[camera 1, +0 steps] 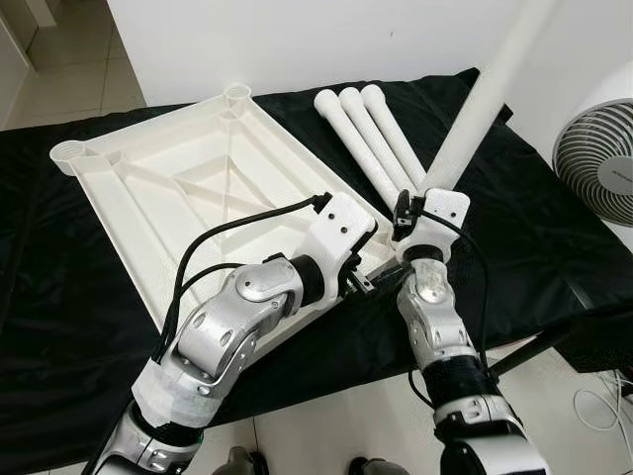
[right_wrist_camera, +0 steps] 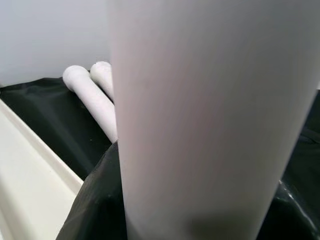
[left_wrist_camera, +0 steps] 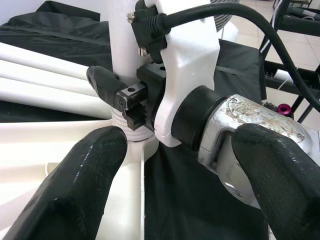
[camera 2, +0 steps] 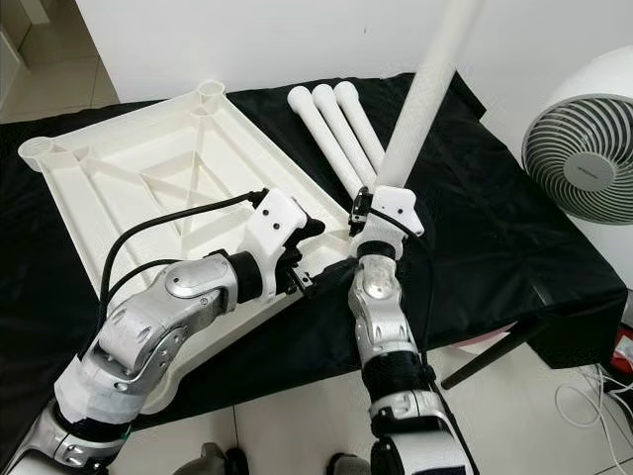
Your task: Building children table
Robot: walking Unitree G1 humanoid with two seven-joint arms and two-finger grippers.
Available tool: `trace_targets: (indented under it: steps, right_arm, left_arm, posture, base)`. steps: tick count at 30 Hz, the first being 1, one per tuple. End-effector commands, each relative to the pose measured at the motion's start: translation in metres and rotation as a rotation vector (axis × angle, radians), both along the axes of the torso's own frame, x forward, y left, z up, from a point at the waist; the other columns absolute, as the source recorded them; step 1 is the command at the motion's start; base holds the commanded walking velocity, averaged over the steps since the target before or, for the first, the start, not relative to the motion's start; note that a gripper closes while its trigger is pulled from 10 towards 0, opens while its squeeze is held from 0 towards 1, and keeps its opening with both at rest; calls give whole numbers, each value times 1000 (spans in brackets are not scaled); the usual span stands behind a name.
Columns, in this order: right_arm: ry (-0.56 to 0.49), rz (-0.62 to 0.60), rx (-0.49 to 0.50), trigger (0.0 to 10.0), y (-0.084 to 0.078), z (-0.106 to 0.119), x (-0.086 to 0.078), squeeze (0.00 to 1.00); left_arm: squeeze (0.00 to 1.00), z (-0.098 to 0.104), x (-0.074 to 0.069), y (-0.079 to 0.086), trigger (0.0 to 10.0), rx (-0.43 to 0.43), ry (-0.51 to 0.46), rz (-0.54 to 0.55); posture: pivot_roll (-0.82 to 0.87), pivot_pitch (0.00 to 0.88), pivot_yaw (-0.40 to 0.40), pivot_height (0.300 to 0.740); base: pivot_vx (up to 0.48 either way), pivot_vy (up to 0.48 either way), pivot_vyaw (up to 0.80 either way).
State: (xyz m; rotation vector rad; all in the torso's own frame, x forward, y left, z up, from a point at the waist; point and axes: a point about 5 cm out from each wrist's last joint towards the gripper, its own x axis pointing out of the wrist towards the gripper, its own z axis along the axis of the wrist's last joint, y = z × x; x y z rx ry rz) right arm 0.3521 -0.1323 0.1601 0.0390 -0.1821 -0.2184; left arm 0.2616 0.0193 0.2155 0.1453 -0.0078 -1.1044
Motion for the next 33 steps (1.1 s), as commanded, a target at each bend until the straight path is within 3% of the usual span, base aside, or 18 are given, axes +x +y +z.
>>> trace_targets:
  steps: [1,8,14,23,33]
  right_arm:
    - [211,-78,8,10000,-13,-46,-6,0]
    - [198,-80,21,10000,-11,-46,-5,0]
    - [198,-128,22,10000,-23,-54,-13,0]
    - [205,-113,32,10000,-22,-62,-20,0]
    - [186,-77,46,10000,-22,-50,-9,0]
  left_arm:
    - [0,0,-1,-1,10000,0,2,-1]
    - [0,0,-2,-1,10000,-1,1,1]
    - [0,0,-2,-1,10000,-2,3,3]
    - [0,-1,-3,-1,10000,3,3,-8]
    - [0,-1,-2,-2,10000,2,3,-10]
  posture:
    - [-76,109,38,740]
    - [-73,105,35,740]
    - [-77,105,34,740]
    - [-80,102,37,740]
    - [-85,103,39,740]
  base:
    - [0,0,0]
    - [0,0,0]
    - [0,0,0]
    - [0,0,0]
    - [0,0,0]
